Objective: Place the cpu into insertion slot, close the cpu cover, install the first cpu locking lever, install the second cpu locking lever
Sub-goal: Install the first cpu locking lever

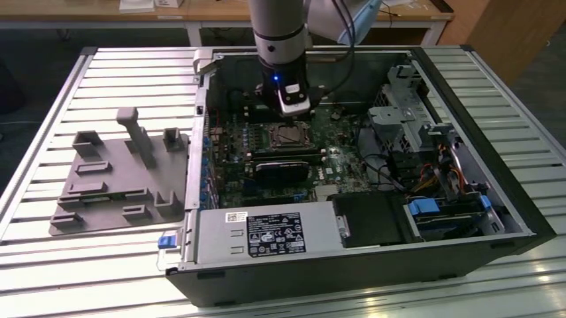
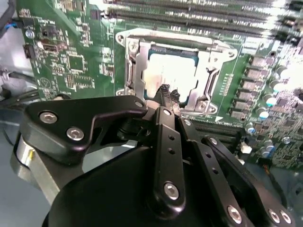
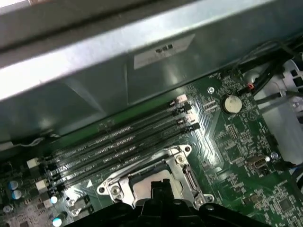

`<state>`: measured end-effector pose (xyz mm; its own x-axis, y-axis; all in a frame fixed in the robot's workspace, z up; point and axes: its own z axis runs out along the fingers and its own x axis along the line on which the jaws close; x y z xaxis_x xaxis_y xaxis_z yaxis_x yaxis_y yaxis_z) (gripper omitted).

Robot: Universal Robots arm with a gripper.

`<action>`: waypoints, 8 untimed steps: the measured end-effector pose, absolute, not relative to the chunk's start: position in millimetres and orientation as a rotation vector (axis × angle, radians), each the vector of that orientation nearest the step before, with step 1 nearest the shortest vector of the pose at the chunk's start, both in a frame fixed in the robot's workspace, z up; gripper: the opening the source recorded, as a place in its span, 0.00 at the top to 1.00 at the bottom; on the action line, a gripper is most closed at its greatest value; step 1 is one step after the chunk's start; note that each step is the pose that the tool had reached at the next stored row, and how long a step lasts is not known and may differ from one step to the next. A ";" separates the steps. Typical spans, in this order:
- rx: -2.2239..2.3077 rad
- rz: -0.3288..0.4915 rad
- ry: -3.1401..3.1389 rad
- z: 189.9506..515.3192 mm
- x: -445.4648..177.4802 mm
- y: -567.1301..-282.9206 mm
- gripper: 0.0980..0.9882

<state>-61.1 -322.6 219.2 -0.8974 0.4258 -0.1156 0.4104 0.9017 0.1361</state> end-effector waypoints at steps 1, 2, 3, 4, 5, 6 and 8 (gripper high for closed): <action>0.646 0.156 2.923 219.2 -61.1 -323.1 1.00; 0.645 0.145 2.922 219.3 -61.1 -323.7 1.00; 0.643 0.134 2.922 219.3 -61.1 -324.2 1.00; 0.641 0.120 2.921 219.3 -61.1 -324.6 1.00; 0.636 0.107 2.920 219.3 -61.1 -324.7 1.00; 0.629 0.096 2.921 219.3 -61.1 -324.8 1.00; 0.605 0.092 2.926 219.3 -61.1 -324.8 1.00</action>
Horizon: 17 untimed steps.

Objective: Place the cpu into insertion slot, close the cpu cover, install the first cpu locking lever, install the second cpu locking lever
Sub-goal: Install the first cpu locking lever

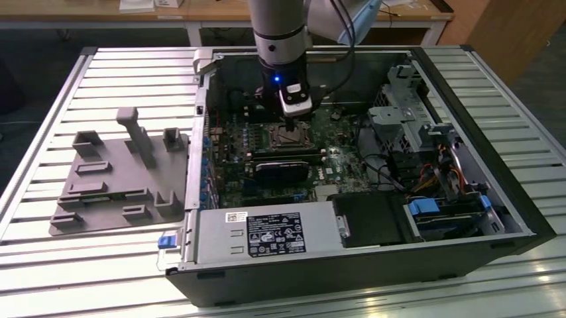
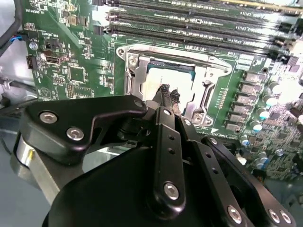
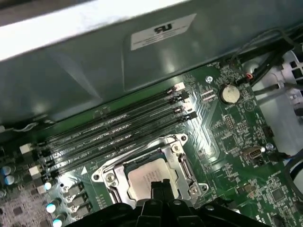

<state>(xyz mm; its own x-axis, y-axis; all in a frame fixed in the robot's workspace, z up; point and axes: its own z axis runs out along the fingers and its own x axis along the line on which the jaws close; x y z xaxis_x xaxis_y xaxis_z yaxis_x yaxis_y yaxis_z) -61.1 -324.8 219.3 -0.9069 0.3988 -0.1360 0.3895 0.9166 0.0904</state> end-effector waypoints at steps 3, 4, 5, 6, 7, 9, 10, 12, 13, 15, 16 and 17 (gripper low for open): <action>0.558 0.089 2.937 219.2 -61.1 -324.8 1.00; 0.543 0.083 2.941 219.1 -61.1 -324.7 1.00; 0.529 0.076 2.945 219.0 -61.1 -324.8 1.00; 0.515 0.068 2.949 219.0 -61.1 -324.8 1.00; 0.503 0.060 2.953 219.0 -61.1 -324.8 1.00; 0.491 0.058 2.955 219.1 -61.1 -324.8 1.00; 0.488 0.058 2.956 219.1 -61.1 -324.8 1.00; 0.483 0.059 2.957 220.2 -61.1 -324.8 1.00; 0.482 0.059 2.957 221.4 -61.1 -324.8 1.00; 0.480 0.059 2.957 224.9 -61.1 -324.8 1.00; 0.480 0.059 2.957 227.1 -61.1 -324.8 1.00; 0.479 0.059 2.957 229.2 -61.1 -324.8 1.00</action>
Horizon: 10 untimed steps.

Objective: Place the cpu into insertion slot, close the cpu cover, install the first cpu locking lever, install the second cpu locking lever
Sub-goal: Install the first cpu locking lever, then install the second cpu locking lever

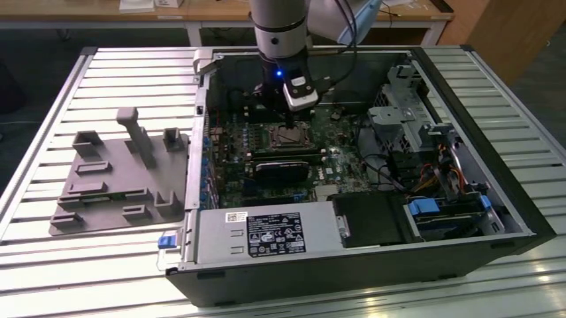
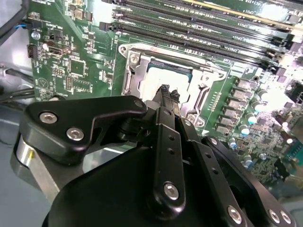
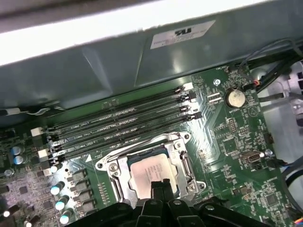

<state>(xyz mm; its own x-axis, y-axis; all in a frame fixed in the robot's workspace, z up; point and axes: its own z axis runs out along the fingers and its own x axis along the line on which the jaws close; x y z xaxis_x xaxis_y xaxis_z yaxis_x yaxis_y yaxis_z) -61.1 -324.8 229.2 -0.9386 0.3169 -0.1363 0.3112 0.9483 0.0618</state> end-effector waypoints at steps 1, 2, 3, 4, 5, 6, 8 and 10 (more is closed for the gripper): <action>0.479 0.059 2.958 231.1 -61.1 -324.8 1.00; 0.479 0.059 2.958 232.9 -61.1 -324.8 1.00; 0.479 0.059 2.958 234.4 -61.1 -324.8 1.00; 0.479 0.059 2.958 235.9 -61.1 -324.8 1.00; 0.479 0.059 2.958 236.7 -61.1 -324.8 1.00; 0.479 0.059 2.957 236.7 -61.1 -324.8 1.00; 0.479 0.059 2.958 236.8 -61.1 -324.8 1.00; 0.479 0.059 2.958 237.0 -61.1 -324.8 1.00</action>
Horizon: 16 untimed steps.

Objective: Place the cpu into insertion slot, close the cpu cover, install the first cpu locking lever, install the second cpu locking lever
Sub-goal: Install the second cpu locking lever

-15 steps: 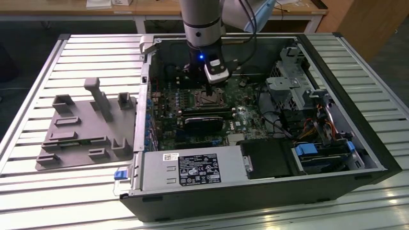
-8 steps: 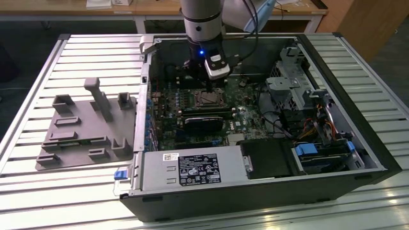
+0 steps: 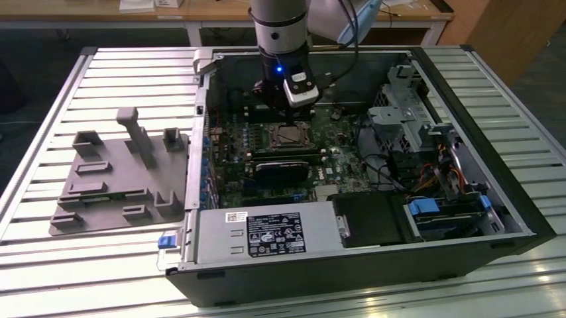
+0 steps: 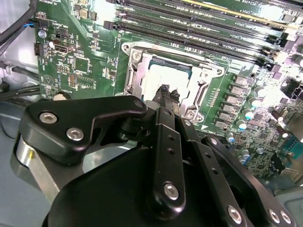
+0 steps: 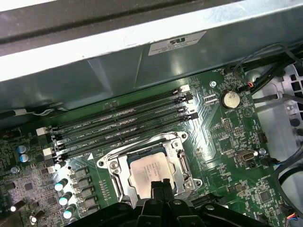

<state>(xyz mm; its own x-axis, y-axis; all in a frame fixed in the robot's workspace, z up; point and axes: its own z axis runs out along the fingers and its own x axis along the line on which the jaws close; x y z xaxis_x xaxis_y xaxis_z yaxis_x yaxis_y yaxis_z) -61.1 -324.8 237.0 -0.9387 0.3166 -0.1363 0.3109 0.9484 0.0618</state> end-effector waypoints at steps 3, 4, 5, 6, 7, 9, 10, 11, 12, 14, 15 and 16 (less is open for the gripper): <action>0.479 0.059 2.958 237.1 -61.1 -325.4 1.00; 0.479 0.059 2.958 237.0 -61.1 -325.8 1.00; 0.479 0.059 2.958 237.0 -61.1 -326.3 1.00; 0.479 0.059 2.958 237.0 -61.1 -326.9 1.00; 0.479 0.059 2.958 237.0 -61.1 -327.6 1.00; 0.479 0.059 2.958 237.0 -61.1 -328.9 1.00; 0.479 0.059 2.958 237.0 -61.1 -329.9 1.00; 0.479 0.059 2.958 237.0 -61.1 -331.2 1.00; 0.479 0.059 2.958 237.0 -61.1 -332.5 1.00; 0.479 0.059 2.958 237.0 -61.1 -335.3 1.00; 0.479 0.059 2.958 237.0 -61.1 -336.6 1.00; 0.479 0.059 2.958 237.0 -61.1 -337.9 1.00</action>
